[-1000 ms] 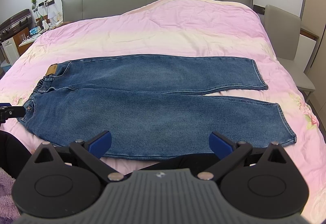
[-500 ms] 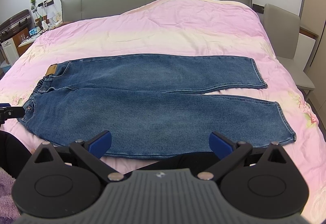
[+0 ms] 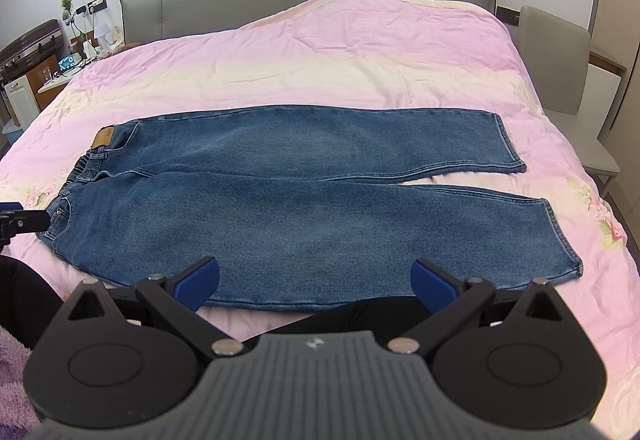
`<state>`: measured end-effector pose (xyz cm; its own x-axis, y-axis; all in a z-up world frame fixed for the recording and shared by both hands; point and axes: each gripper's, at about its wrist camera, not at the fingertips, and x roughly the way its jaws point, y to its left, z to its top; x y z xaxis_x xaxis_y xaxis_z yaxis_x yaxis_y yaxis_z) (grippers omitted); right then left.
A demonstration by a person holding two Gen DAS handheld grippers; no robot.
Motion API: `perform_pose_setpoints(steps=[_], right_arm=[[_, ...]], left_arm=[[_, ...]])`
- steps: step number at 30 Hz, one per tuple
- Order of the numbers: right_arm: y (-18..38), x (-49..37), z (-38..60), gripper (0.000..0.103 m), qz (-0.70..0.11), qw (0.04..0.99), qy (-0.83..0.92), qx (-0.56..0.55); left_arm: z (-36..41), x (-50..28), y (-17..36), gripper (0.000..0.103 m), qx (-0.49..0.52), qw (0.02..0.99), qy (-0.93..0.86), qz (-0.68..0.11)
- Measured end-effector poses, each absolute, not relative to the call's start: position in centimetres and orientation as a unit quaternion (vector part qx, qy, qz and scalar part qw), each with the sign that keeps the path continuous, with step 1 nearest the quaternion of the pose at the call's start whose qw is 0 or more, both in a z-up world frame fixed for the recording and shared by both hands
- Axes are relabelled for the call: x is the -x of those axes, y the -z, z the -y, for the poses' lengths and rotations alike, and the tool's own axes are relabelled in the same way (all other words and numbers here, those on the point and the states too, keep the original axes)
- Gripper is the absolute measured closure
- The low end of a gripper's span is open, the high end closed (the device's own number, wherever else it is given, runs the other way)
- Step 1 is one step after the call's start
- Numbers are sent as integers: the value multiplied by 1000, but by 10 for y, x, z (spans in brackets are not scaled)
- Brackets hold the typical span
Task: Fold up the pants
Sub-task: 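Grasp the jeans' waist edge with the left gripper while the right grasps the leg edge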
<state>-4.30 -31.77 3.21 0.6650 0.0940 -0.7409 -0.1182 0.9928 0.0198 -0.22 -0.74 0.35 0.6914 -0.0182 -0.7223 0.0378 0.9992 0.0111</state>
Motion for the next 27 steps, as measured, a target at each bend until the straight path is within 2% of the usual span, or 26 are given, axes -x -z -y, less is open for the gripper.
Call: perform_pose_setpoints(steps=[7, 11, 15, 17, 19, 27], right_arm=[[-31, 34, 338, 5, -393, 916, -80, 9], [-26, 20, 357, 7, -382, 920, -77, 36], [-16, 0, 380, 24, -388, 917, -75, 57], [-10, -13, 392, 28, -395, 914, -70, 66], [-2, -25, 403, 40, -400, 911, -65, 83], [22, -61, 444, 50, -414, 903, -64, 96]], left_arm=[[3, -14, -1, 28, -127, 898, 73, -414], [-7, -33, 18, 28, -218, 859, 89, -454], [-21, -53, 42, 28, -262, 815, 134, -500], [-28, -62, 59, 28, -289, 789, 151, -520], [-29, -73, 80, 28, -324, 760, 156, -542], [-25, -108, 156, 28, -356, 670, 177, -627]])
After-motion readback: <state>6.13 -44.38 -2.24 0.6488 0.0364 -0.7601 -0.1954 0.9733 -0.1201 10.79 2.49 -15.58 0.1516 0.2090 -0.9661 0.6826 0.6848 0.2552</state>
